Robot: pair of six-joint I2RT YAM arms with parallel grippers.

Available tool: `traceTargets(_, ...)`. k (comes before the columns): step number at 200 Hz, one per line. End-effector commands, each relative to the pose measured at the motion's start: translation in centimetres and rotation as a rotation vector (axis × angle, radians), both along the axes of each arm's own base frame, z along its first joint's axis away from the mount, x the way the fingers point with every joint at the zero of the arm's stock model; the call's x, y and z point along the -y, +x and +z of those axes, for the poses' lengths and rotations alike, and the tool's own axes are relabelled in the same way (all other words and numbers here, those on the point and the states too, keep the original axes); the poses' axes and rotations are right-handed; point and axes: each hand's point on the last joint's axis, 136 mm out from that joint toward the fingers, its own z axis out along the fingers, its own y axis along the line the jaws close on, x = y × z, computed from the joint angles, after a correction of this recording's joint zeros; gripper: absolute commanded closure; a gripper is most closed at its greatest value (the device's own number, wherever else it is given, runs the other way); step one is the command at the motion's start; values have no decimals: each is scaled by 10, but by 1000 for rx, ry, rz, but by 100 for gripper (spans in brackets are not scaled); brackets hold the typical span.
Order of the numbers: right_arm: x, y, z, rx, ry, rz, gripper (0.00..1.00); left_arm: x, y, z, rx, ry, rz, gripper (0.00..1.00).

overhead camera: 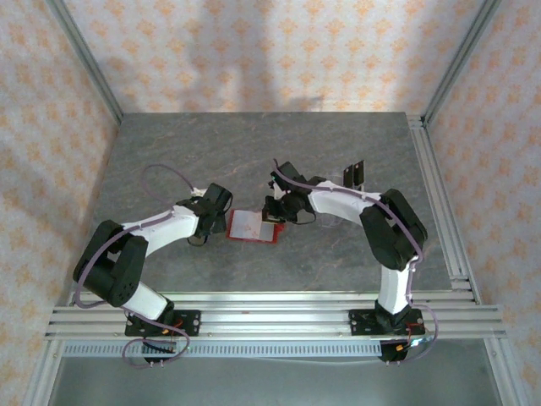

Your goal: Put the credit cards into the card holder

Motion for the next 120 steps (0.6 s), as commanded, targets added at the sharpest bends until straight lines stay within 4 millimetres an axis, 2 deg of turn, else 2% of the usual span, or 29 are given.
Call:
traceTargets(1,9,-7,-21,-22,-112,21,99,2,1,-6,-8,-4,-35,29)
traceTargets(51,1,-4,-32,-36,-124,33,99,7,1,-14,-31,-20,-45,30)
traceTargets(120,-18,-2,-32,-34,-106,63,100,13,0,-25,-52,-42,-51,30)
